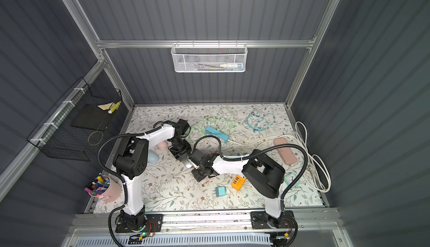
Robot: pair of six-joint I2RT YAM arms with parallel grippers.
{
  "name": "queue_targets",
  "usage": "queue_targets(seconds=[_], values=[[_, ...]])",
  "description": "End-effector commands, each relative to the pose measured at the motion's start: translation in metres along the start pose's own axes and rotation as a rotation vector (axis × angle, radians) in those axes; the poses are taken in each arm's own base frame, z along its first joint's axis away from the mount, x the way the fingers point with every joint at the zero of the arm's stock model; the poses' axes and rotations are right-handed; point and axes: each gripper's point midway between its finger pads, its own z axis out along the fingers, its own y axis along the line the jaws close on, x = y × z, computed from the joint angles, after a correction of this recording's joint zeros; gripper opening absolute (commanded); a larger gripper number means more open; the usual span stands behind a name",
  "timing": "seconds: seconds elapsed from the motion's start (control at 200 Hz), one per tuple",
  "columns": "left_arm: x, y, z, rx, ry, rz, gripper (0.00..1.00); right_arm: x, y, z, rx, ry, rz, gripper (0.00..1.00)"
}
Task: Unplug the wireless mouse
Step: Pick up the mouse from the center of the board.
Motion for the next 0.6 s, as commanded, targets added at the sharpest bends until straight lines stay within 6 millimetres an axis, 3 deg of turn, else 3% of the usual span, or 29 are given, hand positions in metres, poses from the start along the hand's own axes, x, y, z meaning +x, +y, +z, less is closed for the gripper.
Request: queue_targets(seconds=[0.0,0.43,0.596], values=[[-0.051,0.021,-0.015,-0.088,-0.18,0.021,0.0,0.049,-0.013,-0.013,0.05,0.147,-0.006,0.0],[-0.081,0.022,-0.038,-0.101,-0.278,0.033,0.0,0.07,-0.018,-0.028,0.053,0.151,0.023,0.0],[-0.081,0.026,-0.038,-0.116,-0.263,0.032,0.0,0.08,-0.021,-0.034,0.064,0.152,0.033,0.0]])
